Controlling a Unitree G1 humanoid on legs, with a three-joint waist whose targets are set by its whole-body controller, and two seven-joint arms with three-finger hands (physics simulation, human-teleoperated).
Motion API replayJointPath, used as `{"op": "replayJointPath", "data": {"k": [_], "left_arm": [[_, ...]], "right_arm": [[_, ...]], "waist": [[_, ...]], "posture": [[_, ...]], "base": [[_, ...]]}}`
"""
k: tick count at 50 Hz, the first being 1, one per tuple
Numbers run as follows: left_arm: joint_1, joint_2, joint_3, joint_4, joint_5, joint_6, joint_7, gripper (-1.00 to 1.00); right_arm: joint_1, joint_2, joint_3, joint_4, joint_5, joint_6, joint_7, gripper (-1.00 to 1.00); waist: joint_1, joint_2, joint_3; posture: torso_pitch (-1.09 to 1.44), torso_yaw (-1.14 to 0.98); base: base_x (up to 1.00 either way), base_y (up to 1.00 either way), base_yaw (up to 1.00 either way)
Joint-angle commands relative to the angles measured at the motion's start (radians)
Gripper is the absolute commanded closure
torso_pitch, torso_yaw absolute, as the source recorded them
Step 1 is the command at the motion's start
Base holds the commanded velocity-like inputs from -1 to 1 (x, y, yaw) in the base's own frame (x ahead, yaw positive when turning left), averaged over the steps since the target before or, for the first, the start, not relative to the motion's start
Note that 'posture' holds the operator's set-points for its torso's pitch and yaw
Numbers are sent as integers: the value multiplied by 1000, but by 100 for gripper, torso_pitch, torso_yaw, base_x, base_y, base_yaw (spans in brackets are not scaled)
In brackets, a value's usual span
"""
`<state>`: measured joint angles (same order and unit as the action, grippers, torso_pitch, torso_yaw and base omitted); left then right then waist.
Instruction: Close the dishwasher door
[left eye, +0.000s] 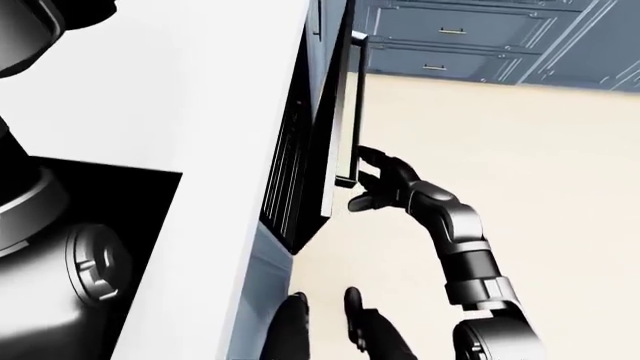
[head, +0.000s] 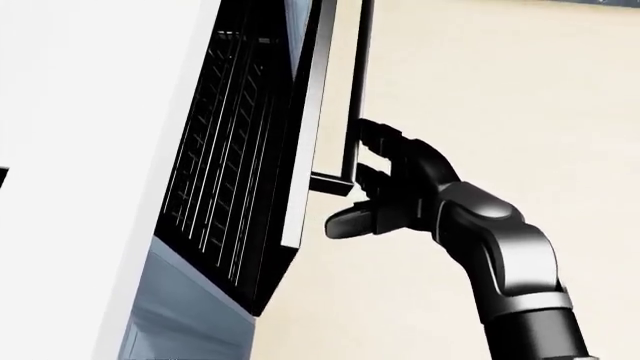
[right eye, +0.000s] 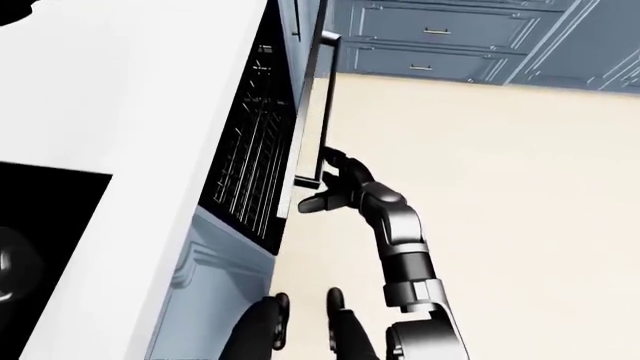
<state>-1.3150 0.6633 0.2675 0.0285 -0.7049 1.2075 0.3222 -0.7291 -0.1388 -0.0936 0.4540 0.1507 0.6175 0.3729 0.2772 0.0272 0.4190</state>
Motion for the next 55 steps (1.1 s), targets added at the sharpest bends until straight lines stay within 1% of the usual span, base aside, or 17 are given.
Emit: {"op": "replayJointPath", "data": {"k": [1, 5, 10, 18, 29, 36, 42, 46, 49, 52, 53, 54, 55], "left_arm": [[-29, 22, 19, -30, -2, -24, 1, -100], [-26, 43, 28, -34, -8, -16, 3, -100], [-17, 76, 39, -35, -13, -11, 5, -100], [-6, 114, 54, -46, -36, 0, 22, -100], [1, 157, 64, -50, -65, 10, 42, -100], [12, 219, 85, -51, -92, 23, 56, -100], [42, 276, 104, -59, -126, 26, 75, -100], [66, 309, 113, -64, -154, 21, 89, -100], [66, 329, 106, -50, -167, 7, 96, -100], [69, 334, 97, -49, -178, -6, 103, -100], [61, 328, 104, -42, -184, -8, 121, -100], [65, 349, 80, -44, -178, -6, 100, -100], [59, 343, 85, -39, -177, -13, 106, -100]], "right_arm": [[-25, 35, 46, 0, 39, -4, 55, -100], [-29, 53, 59, 4, 30, -9, 60, -100], [-46, 74, 72, 56, 12, -48, 76, -100], [-73, 97, 80, 100, -5, -71, 86, -100], [-98, 108, 87, 137, -27, -81, 107, -100], [-130, 118, 95, 218, -51, -134, 140, -100], [-152, 133, 96, 311, -71, -202, 164, -100], [-159, 161, 105, 312, -79, -200, 165, -100], [-164, 181, 111, 303, -82, -191, 163, -100], [-168, 191, 115, 300, -86, -190, 162, -100], [-168, 192, 114, 303, -86, -191, 162, -100], [-166, 193, 115, 301, -87, -192, 163, -100], [-166, 192, 115, 302, -88, -192, 164, -100]], "waist": [[20, 12, -40], [39, 20, -43], [57, 30, -47], [90, 47, -53], [141, 63, -54], [153, 65, -61], [160, 76, -67], [166, 84, -73], [171, 88, -76], [177, 90, -80], [179, 91, -81], [181, 91, -82], [182, 92, -84]], "posture": [[79, 49], [79, 51], [79, 53], [79, 57], [79, 63], [79, 66], [79, 69], [79, 71], [79, 73], [79, 74], [79, 75], [79, 75], [79, 75]], "base": [[0, 0, 0], [0, 0, 0], [0, 0, 0], [0, 0, 0], [0, 0, 0], [0, 0, 0], [0, 0, 0], [0, 0, 0], [0, 0, 0], [0, 0, 0], [0, 0, 0], [0, 0, 0], [0, 0, 0]]}}
